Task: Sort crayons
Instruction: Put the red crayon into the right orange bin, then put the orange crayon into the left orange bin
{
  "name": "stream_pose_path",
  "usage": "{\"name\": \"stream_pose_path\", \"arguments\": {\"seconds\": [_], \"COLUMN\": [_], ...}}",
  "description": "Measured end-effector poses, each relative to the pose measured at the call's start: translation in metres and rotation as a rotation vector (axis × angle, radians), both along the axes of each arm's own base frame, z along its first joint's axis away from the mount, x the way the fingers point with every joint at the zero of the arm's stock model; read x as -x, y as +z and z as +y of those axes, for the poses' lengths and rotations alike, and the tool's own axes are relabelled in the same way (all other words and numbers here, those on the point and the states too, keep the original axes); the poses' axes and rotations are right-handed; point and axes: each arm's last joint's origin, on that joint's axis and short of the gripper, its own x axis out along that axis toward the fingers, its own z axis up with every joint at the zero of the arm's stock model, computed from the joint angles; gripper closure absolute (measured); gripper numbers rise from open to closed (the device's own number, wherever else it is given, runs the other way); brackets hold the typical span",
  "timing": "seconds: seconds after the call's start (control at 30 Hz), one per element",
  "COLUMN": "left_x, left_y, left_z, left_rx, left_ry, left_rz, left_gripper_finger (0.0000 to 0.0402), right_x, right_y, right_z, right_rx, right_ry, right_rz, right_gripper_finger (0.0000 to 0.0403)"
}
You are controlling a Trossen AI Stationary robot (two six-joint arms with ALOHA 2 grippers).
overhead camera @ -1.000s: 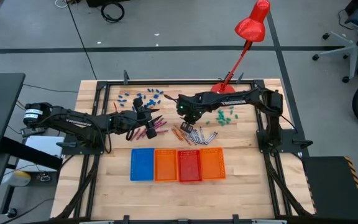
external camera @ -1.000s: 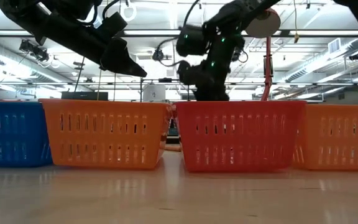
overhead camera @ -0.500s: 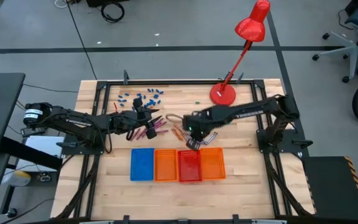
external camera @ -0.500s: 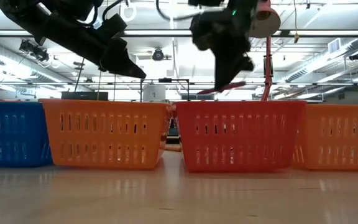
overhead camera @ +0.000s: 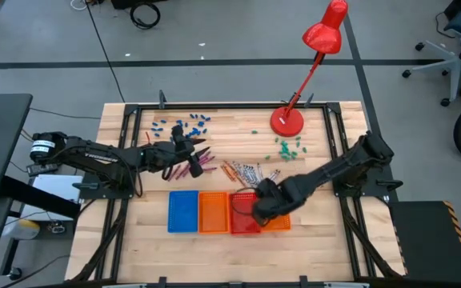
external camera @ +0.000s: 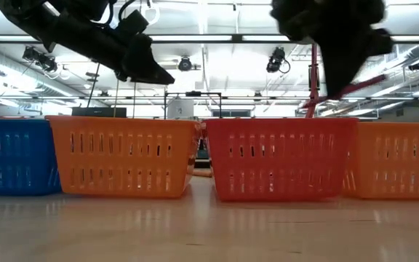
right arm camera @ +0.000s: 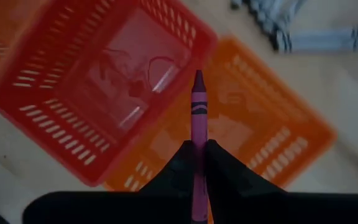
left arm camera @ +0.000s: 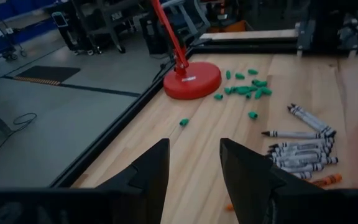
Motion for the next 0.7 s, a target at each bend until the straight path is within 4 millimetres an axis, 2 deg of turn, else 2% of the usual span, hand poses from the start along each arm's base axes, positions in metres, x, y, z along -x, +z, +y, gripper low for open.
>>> {"name": "stream_pose_path", "arguments": {"seconds": [0.13,0.33,0.5,0.7], "left_x": [-0.002,-0.004,-0.004,-0.004], "left_y": [0.003,0.010,0.010,0.008], "left_z": [-0.002,-0.003,-0.003,-0.003], "left_rx": [0.000,-0.056,-0.076,-0.072], "left_ry": [-0.068,-0.139,-0.144,-0.146], "left_rz": [-0.027,-0.071,-0.064,-0.041], "left_gripper_finger": [0.0246,0.0246,0.0246,0.0246], "right_x": [0.010,0.015,0.014,0.012], "right_y": [-0.013,-0.029,-0.036,-0.035], "right_z": [0.009,0.008,0.003,-0.001], "right_rx": [0.017,0.029,0.013,-0.042], "right_ry": [-0.068,-0.106,-0.121,-0.100], "right_rz": [0.010,0.019,0.022,0.037], "right_gripper_finger": [0.0371,0.0368,0.0341,0.0306]}}
